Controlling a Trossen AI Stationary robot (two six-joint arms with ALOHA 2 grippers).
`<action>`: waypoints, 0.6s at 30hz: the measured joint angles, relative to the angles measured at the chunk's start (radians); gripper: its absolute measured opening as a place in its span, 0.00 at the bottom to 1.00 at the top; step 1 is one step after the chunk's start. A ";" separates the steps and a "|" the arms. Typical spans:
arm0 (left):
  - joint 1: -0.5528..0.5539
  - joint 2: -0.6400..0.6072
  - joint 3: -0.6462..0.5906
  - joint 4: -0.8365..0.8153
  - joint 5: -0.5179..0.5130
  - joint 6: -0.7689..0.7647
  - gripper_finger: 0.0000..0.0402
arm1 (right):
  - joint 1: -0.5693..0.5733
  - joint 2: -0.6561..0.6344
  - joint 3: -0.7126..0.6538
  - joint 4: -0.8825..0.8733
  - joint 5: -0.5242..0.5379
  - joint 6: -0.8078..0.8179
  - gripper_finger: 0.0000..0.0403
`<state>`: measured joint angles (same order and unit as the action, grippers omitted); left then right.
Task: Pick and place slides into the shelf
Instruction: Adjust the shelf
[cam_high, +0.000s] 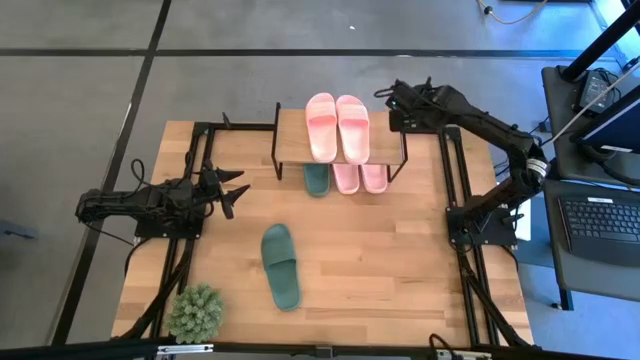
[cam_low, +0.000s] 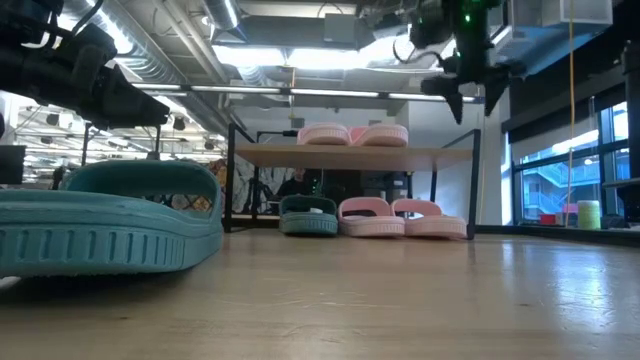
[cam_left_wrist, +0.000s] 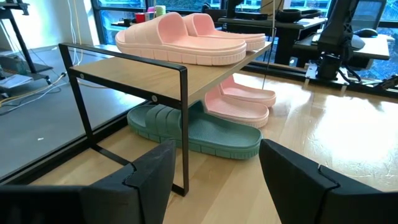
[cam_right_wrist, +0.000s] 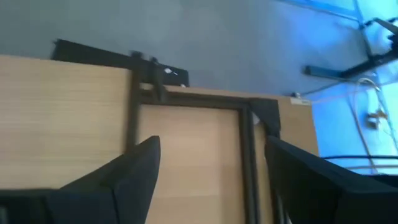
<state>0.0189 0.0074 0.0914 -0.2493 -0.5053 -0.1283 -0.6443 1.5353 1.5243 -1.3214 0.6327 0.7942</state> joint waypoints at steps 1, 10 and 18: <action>0.000 0.000 0.000 0.000 0.000 0.000 0.56 | -0.015 -0.001 -0.020 0.003 -0.001 0.000 0.71; 0.000 0.000 0.000 0.000 0.001 0.000 0.56 | -0.053 0.001 -0.195 0.160 -0.030 -0.043 0.71; 0.000 0.000 0.000 0.000 0.001 0.000 0.56 | -0.054 0.002 -0.237 0.315 -0.125 -0.114 0.71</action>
<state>0.0189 0.0074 0.0914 -0.2493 -0.5038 -0.1284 -0.6980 1.5375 1.2873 -1.0060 0.5077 0.6802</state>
